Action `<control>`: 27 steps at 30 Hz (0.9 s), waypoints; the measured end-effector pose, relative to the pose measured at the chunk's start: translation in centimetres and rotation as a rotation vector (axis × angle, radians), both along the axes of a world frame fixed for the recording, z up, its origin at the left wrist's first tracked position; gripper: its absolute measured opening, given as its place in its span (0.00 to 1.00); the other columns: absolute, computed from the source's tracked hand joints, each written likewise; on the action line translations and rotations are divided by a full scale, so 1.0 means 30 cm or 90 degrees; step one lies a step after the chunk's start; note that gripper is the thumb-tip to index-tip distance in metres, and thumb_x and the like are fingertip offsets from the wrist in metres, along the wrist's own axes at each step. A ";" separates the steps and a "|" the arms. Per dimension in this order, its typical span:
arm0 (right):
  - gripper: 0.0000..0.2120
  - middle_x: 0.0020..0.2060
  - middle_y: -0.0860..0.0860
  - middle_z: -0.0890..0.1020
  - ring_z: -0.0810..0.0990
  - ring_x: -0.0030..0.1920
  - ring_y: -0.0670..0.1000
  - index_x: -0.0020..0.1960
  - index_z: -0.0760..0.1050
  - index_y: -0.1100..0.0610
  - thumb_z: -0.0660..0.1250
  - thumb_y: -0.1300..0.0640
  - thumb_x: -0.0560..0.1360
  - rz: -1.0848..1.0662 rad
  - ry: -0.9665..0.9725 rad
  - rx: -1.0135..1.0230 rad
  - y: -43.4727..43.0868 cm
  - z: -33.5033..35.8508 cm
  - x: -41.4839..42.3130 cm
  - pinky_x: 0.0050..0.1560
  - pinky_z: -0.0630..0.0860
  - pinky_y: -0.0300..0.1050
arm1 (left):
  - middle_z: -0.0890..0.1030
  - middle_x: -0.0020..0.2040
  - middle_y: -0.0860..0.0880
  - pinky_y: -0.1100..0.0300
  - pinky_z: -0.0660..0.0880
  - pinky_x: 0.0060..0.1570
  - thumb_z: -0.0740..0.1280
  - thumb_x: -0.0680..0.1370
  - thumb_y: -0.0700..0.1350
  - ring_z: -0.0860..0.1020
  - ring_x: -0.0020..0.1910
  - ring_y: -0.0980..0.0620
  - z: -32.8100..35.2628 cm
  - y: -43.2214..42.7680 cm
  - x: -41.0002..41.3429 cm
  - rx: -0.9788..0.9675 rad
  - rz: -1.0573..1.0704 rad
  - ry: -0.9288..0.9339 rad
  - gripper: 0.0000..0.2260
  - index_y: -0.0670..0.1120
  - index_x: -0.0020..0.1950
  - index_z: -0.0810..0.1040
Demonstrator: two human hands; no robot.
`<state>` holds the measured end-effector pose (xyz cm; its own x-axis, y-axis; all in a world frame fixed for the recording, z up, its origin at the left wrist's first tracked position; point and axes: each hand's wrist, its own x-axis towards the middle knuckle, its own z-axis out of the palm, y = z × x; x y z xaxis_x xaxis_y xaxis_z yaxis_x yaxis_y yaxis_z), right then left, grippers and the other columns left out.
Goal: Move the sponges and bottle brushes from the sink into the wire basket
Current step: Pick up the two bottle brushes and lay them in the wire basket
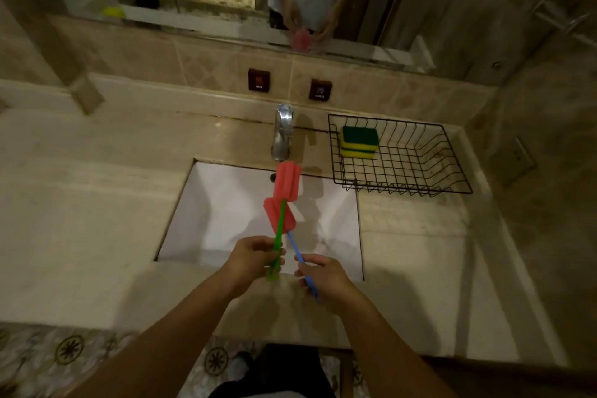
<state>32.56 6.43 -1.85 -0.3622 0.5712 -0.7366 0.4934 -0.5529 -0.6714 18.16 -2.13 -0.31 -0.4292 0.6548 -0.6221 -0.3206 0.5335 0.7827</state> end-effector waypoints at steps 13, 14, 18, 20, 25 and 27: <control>0.13 0.36 0.57 0.82 0.80 0.35 0.53 0.55 0.80 0.56 0.65 0.70 0.75 -0.052 0.080 0.011 0.020 -0.005 0.129 0.42 0.80 0.47 | 0.84 0.51 0.38 0.51 0.82 0.47 0.66 0.75 0.30 0.84 0.50 0.40 0.110 0.123 0.113 0.132 0.020 -0.075 0.08 0.37 0.52 0.80; 0.13 0.37 0.58 0.82 0.80 0.36 0.54 0.57 0.80 0.58 0.66 0.69 0.75 -0.079 0.095 0.018 0.038 -0.003 0.139 0.44 0.81 0.47 | 0.84 0.51 0.38 0.50 0.81 0.48 0.66 0.75 0.31 0.84 0.50 0.40 0.115 0.138 0.120 0.133 0.020 -0.076 0.07 0.38 0.51 0.80; 0.16 0.40 0.59 0.82 0.80 0.40 0.55 0.61 0.77 0.60 0.68 0.68 0.74 -0.166 0.122 0.045 0.129 0.023 0.177 0.47 0.82 0.49 | 0.83 0.52 0.37 0.50 0.81 0.47 0.65 0.76 0.30 0.83 0.51 0.38 0.128 0.195 0.146 0.131 0.022 -0.099 0.08 0.39 0.51 0.80; 0.17 0.42 0.58 0.83 0.81 0.40 0.54 0.62 0.78 0.61 0.70 0.67 0.73 -0.173 0.105 0.081 0.188 0.049 0.196 0.51 0.83 0.53 | 0.83 0.52 0.37 0.51 0.82 0.45 0.65 0.76 0.30 0.83 0.51 0.37 0.132 0.229 0.162 0.122 0.010 -0.104 0.08 0.37 0.53 0.79; 0.18 0.49 0.57 0.84 0.83 0.48 0.56 0.60 0.80 0.61 0.71 0.69 0.72 -0.169 0.040 0.190 0.407 0.154 0.232 0.54 0.81 0.56 | 0.84 0.52 0.38 0.47 0.82 0.49 0.67 0.75 0.32 0.83 0.47 0.41 0.144 0.361 0.193 0.111 -0.020 -0.119 0.10 0.36 0.56 0.80; 0.16 0.43 0.53 0.84 0.82 0.44 0.52 0.58 0.80 0.61 0.72 0.70 0.71 -0.136 0.022 0.224 0.514 0.201 0.238 0.45 0.81 0.47 | 0.83 0.52 0.38 0.45 0.81 0.51 0.67 0.75 0.33 0.83 0.48 0.41 0.146 0.422 0.196 0.119 -0.021 -0.125 0.10 0.37 0.56 0.79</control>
<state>39.72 21.85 4.17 -0.2296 0.8513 -0.4719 0.3664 -0.3736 -0.8522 24.04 10.52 4.07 -0.2893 0.7773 -0.5586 -0.4612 0.3981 0.7930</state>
